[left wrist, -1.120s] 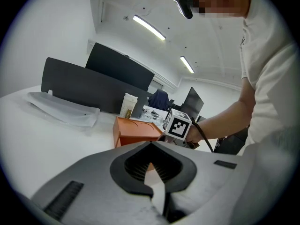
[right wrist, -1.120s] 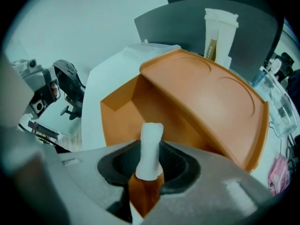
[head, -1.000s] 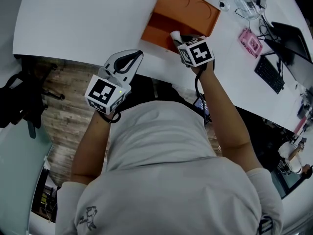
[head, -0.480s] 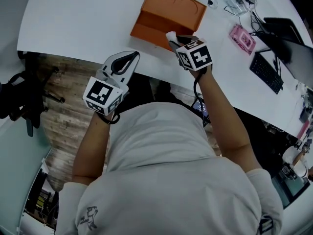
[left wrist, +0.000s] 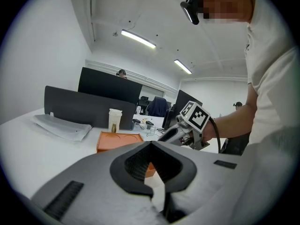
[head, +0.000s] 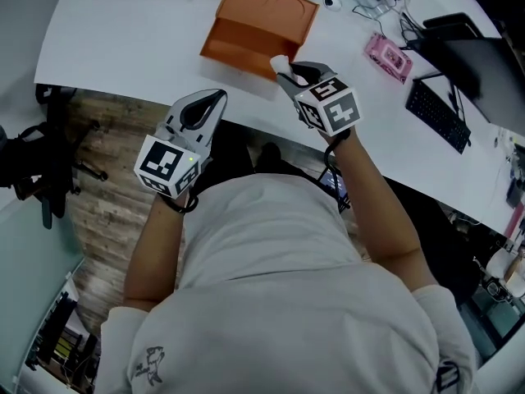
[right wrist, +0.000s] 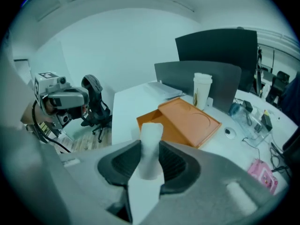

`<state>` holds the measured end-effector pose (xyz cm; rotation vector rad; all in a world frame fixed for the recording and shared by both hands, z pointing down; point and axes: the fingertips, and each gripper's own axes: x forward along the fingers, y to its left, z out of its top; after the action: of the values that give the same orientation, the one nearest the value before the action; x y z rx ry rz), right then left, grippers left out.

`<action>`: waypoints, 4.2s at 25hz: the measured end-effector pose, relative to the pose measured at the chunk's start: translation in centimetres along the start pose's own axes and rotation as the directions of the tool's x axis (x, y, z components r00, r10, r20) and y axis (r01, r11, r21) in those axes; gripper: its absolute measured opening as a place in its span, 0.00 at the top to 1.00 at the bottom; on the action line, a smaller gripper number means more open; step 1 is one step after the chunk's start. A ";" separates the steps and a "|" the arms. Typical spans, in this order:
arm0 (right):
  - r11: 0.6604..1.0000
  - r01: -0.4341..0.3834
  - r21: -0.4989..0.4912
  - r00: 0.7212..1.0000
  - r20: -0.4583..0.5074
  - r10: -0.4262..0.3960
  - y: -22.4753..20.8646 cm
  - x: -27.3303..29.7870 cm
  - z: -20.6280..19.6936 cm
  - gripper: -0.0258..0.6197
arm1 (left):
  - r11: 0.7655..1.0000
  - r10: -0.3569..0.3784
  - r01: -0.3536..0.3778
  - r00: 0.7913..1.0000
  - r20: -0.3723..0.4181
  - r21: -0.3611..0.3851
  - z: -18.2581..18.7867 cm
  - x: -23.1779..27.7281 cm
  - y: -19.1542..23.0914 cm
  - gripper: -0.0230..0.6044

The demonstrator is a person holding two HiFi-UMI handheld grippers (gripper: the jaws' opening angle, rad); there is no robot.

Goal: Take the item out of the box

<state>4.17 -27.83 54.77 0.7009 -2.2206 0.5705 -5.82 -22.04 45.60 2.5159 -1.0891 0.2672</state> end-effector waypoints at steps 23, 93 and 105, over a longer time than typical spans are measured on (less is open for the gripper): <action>0.988 0.010 -0.152 0.939 0.341 0.043 5.4 -21.9 -2.3 0.77 | 0.985 0.109 -0.132 0.974 0.200 0.108 8.1 -7.1 -16.3 0.97; 0.976 0.187 -0.112 0.785 0.615 -0.079 45.0 -28.5 -1.5 0.77 | 0.983 -0.120 0.076 0.956 0.269 0.170 2.2 -41.5 -19.9 0.97; 0.971 0.208 -0.115 0.784 0.613 -0.096 46.2 -28.8 -1.2 0.77 | 0.978 -0.149 0.099 0.947 0.285 0.182 2.6 -42.4 -20.0 0.97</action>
<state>-7.44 16.57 25.46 1.0713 -2.7193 0.0476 -20.02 17.30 24.26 2.8293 -1.0450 -0.0630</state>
